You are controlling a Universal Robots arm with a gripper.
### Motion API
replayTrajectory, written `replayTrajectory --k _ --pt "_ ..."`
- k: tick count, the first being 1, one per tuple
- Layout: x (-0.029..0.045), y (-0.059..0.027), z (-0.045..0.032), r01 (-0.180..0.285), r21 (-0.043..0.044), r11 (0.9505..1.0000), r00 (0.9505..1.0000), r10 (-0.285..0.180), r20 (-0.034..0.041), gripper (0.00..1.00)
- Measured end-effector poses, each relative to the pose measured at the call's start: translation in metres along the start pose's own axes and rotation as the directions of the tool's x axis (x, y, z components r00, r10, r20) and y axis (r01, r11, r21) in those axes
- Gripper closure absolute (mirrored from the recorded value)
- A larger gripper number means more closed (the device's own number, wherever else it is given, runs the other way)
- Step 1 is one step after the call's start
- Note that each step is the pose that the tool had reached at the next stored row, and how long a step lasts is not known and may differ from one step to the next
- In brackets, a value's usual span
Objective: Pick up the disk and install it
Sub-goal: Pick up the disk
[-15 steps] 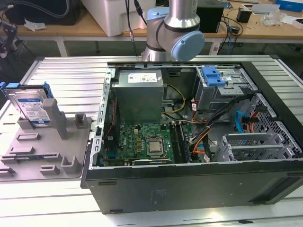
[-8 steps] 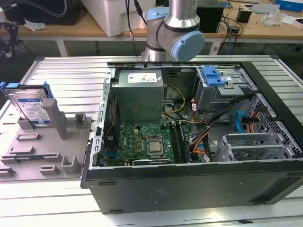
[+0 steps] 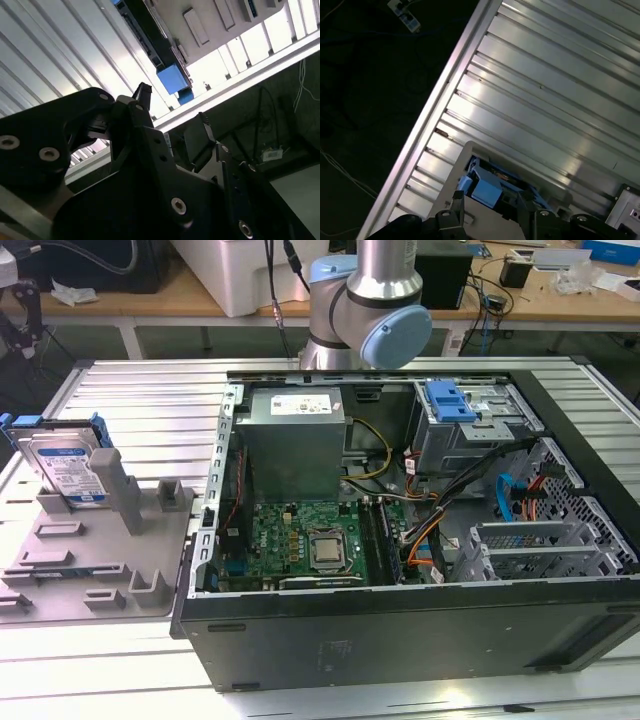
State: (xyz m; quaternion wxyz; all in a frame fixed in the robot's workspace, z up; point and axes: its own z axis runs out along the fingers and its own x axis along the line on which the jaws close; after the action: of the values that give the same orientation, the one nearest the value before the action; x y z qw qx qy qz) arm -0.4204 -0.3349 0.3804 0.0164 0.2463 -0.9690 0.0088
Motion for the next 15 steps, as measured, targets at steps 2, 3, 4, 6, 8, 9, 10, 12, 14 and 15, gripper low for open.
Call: replayTrajectory --k 2,3,4,6,8,9,10,12,14,15 --pt "0.0 0.0 0.0001 0.073 0.0027 0.9973 0.9973 -0.073 0.0004 0.46" --pt "0.0 0.0 0.0002 0.105 0.0038 0.9945 0.9945 -0.105 0.0006 0.46" --pt "0.0 0.0 0.0003 0.14 0.0052 0.9901 0.9901 -0.14 0.0007 0.46" --pt "0.0 0.0 0.0005 0.195 0.0071 0.9809 0.9809 -0.195 0.001 0.46" --pt "0.0 0.0 0.0007 0.23 0.0085 0.9733 0.9733 -0.23 0.001 0.46" --pt "0.0 0.0 0.0009 0.247 0.0092 0.969 0.969 -0.247 0.0011 0.46" --pt "0.0 0.0 0.0015 0.277 0.0104 0.9608 0.9609 -0.277 0.0012 0.46" --pt "-0.0001 0.0 0.002 0.313 0.0118 0.9495 0.9496 -0.313 0.0009 0.46" --pt "-0.0001 0.0 0.0026 0.354 0.0135 0.935 0.9351 -0.354 0.0006 0.46" --pt "-0.0001 0.0 0.003 0.378 0.0145 0.9259 0.926 -0.378 0.0004 0.46"
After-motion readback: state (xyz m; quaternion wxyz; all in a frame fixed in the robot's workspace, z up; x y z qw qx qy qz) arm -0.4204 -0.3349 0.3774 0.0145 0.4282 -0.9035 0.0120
